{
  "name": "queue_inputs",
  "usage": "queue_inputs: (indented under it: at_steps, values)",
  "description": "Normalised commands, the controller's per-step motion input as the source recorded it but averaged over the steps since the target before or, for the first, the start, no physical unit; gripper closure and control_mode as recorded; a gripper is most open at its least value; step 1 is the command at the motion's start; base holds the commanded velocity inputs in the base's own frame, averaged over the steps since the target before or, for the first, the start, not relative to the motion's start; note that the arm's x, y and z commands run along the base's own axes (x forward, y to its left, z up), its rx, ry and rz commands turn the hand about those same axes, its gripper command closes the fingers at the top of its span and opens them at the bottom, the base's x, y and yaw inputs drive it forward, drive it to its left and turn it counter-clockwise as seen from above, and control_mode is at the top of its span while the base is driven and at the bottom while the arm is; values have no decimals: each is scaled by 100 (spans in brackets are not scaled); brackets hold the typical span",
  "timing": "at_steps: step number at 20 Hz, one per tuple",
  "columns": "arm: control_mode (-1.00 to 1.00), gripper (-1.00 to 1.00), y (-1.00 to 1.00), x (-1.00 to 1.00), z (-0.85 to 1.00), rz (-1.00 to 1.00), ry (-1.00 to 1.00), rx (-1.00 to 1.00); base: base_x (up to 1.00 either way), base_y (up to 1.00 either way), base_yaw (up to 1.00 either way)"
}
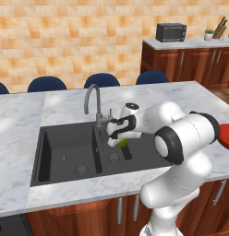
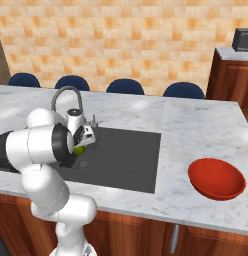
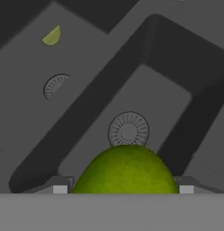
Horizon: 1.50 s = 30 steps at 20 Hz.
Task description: Remove the lemon wedge and lime from the sink. Then move the bowl and cup from the counter to the sink for washing.
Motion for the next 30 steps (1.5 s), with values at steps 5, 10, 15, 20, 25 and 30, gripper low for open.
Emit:
queue_inputs:
  at_steps: [5,10,15,20,25,30]
  values:
    - [-100,100,-19,-20,35,-13,0,0,0,0,0]
    - [-100,100,-21,-16,32,-11,1,0,0,0,0]
    - [-100,100,-28,-11,30,-3,0,0,0,0,0]
    - [-100,100,-27,-2,24,0,2,0,0,0,0]
    - [-100,100,-27,0,19,0,3,-1,0,0,0]
    - [-100,100,-26,0,15,-1,6,-4,0,0,0]
